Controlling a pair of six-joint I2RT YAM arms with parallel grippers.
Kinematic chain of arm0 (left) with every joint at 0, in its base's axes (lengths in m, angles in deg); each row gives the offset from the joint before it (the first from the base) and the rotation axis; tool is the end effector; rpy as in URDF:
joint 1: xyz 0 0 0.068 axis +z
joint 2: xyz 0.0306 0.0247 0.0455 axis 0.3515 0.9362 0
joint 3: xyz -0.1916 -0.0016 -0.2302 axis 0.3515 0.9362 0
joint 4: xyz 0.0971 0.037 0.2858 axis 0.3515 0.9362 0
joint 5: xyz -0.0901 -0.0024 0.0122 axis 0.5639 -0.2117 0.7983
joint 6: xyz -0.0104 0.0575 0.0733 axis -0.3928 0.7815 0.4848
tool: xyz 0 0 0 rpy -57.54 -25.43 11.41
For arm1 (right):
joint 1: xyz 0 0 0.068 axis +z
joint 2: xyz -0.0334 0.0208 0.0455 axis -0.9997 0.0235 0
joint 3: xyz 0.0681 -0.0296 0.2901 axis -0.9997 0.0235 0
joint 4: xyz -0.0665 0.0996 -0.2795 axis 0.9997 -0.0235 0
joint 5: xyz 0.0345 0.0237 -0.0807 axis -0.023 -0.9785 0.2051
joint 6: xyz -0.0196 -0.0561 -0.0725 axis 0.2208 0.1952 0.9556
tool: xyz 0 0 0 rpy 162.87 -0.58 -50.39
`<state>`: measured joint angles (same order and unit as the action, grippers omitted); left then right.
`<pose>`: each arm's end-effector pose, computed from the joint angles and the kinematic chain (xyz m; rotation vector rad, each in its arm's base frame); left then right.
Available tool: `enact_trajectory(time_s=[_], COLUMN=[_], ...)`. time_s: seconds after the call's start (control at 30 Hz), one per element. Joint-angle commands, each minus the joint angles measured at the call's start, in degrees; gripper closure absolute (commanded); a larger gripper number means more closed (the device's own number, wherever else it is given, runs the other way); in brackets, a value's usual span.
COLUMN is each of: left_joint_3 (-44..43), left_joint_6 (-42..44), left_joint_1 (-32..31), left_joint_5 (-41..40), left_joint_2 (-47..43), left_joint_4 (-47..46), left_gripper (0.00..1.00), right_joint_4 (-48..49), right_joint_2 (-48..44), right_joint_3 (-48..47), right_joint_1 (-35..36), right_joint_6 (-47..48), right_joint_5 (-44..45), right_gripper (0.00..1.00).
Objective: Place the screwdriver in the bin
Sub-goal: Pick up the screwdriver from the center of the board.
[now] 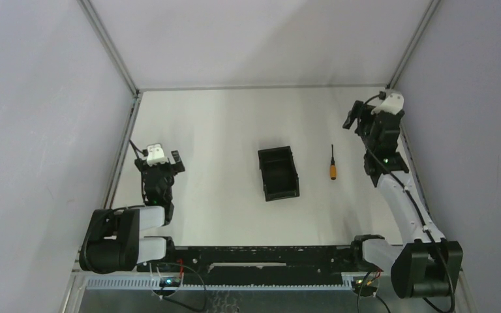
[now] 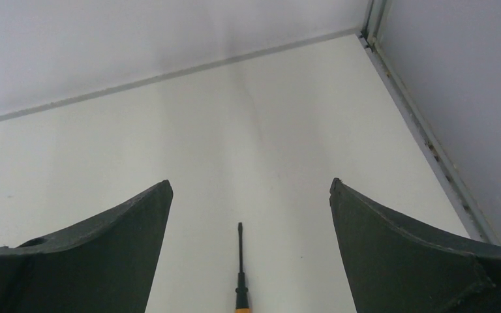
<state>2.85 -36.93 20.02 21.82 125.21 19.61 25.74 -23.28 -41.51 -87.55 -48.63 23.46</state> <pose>0.2675 0.0186 0.1421 -0.1922 1.6427 0.1969 0.3284 -0.0098 0.3078 0.2208 1.7513 -0.0735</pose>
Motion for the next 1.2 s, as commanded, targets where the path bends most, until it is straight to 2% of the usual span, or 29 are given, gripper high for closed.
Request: enact_trajectory(time_s=[0.0, 0.13, 0.33, 0.53, 0.7, 1.17], left_joint_3=[-2.5, -2.5, -2.5, -2.4, -2.5, -2.4], left_joint_6=[0.9, 0.9, 0.8, 0.9, 0.9, 0.8], left_joint_1=[0.4, 0.4, 0.4, 0.4, 0.4, 0.4], left_joint_5=[0.6, 0.6, 0.6, 0.6, 0.5, 0.6], left_joint_2=[-0.9, -0.9, -0.9, -0.9, -0.9, -0.9], left_joint_4=[-1.4, -1.4, -1.4, -1.4, -1.4, -1.4], left_gripper=[0.02, 0.02, 0.02, 0.02, 0.02, 0.02], right_joint_4=[-21.2, -34.9, -41.3, -43.8, -44.6, -42.0], right_joint_2=[4.2, 11.5, 19.7, 28.3, 35.8, 43.8], right_joint_3=[-13.1, -23.7, -28.7, -29.0, -28.4, -25.8], right_joint_1=[-0.2, -0.3, -0.2, -0.2, 0.0, 1.1], right_joint_6=[-1.9, -3.3, -3.3, -3.6, -4.1, -4.6], right_joint_5=[-1.3, -1.4, -5.2, -7.6, -8.9, -9.6], right_gripper=[0.0, 0.0, 0.01, 0.03, 0.1, 0.3])
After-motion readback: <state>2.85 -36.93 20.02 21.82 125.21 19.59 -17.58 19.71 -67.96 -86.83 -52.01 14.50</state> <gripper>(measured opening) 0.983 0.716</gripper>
